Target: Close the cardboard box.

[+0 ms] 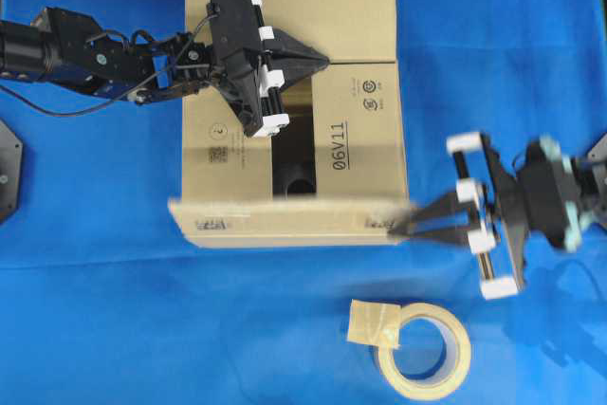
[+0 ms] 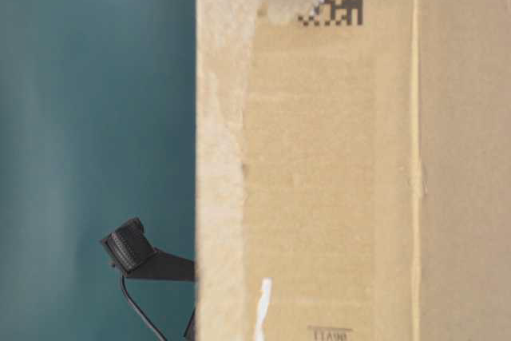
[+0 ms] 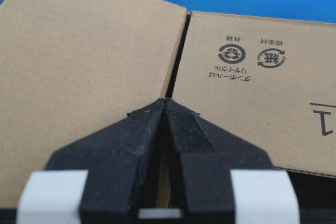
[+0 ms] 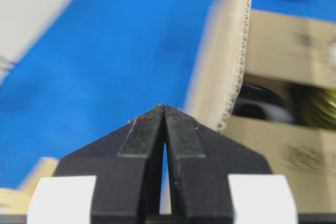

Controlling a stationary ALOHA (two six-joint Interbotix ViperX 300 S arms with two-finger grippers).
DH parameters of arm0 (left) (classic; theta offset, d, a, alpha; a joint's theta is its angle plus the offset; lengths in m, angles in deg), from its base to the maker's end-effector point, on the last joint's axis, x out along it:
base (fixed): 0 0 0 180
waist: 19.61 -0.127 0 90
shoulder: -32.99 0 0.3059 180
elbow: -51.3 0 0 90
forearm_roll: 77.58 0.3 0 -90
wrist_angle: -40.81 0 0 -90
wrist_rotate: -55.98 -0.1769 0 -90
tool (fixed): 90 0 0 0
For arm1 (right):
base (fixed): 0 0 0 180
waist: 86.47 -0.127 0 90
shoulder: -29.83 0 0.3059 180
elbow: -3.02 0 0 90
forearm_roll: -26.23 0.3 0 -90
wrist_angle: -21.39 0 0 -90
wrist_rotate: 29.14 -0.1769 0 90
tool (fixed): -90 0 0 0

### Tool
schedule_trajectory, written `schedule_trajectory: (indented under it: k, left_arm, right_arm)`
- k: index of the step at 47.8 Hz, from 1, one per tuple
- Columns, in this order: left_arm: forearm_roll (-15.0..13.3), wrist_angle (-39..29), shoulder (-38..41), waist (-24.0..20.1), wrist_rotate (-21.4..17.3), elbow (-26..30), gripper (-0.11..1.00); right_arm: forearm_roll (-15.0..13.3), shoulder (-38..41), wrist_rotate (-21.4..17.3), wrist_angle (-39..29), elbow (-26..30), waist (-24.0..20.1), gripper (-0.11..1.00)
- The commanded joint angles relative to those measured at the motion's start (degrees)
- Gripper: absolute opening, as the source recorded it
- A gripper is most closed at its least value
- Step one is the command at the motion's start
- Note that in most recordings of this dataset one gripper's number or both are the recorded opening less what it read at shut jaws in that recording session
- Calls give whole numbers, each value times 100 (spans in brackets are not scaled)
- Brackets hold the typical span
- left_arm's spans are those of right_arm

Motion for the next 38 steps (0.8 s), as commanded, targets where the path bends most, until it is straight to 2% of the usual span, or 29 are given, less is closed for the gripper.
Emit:
schedule_trajectory:
  k: [1,11,24,38]
  left_arm:
    - [-9,18,-114,0,9,18,0]
    - [-9,18,-114,9,9,18,0]
    - [-9,18,-114,9,9,35,0]
    - [-9,-35,-272,44,18,53,0]
  right_arm:
    - [79,-105,-18,-167,44,360,0]
    - [202,158,-26,-501,70,782,0]
    - [457,703,-35,-492,97,809,0]
    - [483,756,-35,-483,132,809,0]
